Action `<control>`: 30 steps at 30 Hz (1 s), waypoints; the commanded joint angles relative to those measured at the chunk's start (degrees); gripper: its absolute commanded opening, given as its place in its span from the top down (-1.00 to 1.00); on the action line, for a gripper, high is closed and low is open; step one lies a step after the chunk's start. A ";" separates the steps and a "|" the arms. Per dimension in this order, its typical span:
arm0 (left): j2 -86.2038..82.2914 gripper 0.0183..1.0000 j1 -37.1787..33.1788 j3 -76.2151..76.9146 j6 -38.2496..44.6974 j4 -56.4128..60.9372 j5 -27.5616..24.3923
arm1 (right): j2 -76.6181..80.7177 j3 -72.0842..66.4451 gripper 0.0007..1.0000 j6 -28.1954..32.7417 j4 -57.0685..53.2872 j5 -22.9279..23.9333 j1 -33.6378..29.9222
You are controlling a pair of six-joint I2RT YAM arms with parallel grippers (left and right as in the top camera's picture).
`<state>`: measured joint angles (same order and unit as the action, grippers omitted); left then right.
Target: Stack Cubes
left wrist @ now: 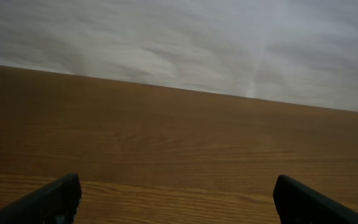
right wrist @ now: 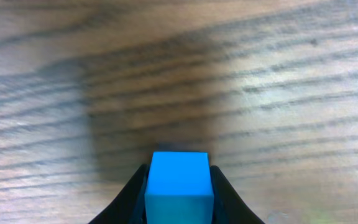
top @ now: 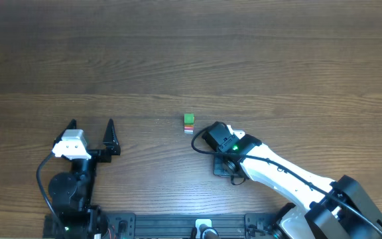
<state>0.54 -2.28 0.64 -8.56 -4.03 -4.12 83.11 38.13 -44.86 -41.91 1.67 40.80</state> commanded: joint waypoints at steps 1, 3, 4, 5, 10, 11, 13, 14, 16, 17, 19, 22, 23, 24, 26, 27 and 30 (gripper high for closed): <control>-0.37 -1.00 -0.24 -0.31 0.83 -0.07 -0.35 | 0.31 4.74 0.71 -0.31 -5.18 1.57 -0.31; -0.37 -1.00 -0.24 -0.31 0.83 -0.07 -0.35 | 0.31 8.98 0.81 -0.31 -9.27 2.80 -0.17; -0.37 -1.00 -0.24 -0.31 0.83 -0.07 -0.35 | 0.31 11.82 0.84 -0.26 -11.61 3.56 -0.07; -0.37 -1.00 -0.24 -0.31 0.83 -0.07 -0.35 | 0.31 14.67 0.90 -0.09 -13.60 4.35 0.17; -0.37 -1.00 -0.24 -0.31 0.83 -0.07 -0.35 | 1.70 30.10 0.98 1.27 -21.38 7.06 1.51; -0.37 -1.00 -0.24 -0.31 0.83 -0.07 -0.35 | 2.32 32.11 0.98 1.29 -22.47 7.32 1.53; -0.37 -1.00 -0.24 -0.31 0.83 -0.07 -0.35 | 5.31 39.60 0.98 2.51 -26.05 7.50 1.53; -0.37 -1.00 -0.24 -0.31 0.83 -0.07 -0.35 | 7.69 43.89 0.98 3.06 -27.80 7.61 1.64; -0.37 -1.00 -0.24 -0.31 0.83 -0.07 -0.35 | 11.63 49.72 0.98 3.80 -29.83 7.65 1.86; -0.37 -1.00 -0.24 -0.31 0.83 -0.07 -0.35 | 13.09 51.63 0.98 3.80 -30.42 7.65 1.99; -0.37 -1.00 -0.24 -0.31 0.83 -0.07 -0.35 | 16.31 55.32 0.98 3.78 -31.21 7.54 2.10; -0.37 -1.00 -0.24 -0.31 0.83 -0.07 -0.35 | 20.28 58.82 0.98 3.80 -31.06 6.62 2.36; -0.37 -1.00 -0.24 -0.31 0.83 -0.07 -0.35 | 21.53 59.74 0.98 3.80 -31.01 6.40 2.45; -0.37 -1.00 -0.24 -0.31 0.83 -0.07 -0.35 | 22.51 60.39 0.98 3.80 -30.97 6.05 2.56; -0.37 -1.00 -0.24 -0.31 0.83 -0.07 -0.35 | 23.87 61.02 0.98 3.78 -30.84 5.62 2.80; -0.37 -1.00 -0.24 -0.31 0.83 -0.07 -0.35 | 24.26 61.09 0.98 3.78 -30.84 5.44 2.82; -0.37 -1.00 -0.24 -0.31 0.83 -0.07 -0.35 | 25.24 61.09 0.98 3.78 -30.93 5.03 2.82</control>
<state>0.54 -2.28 0.64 -8.56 -4.03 -4.12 107.42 97.43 -41.50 -72.69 7.35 43.24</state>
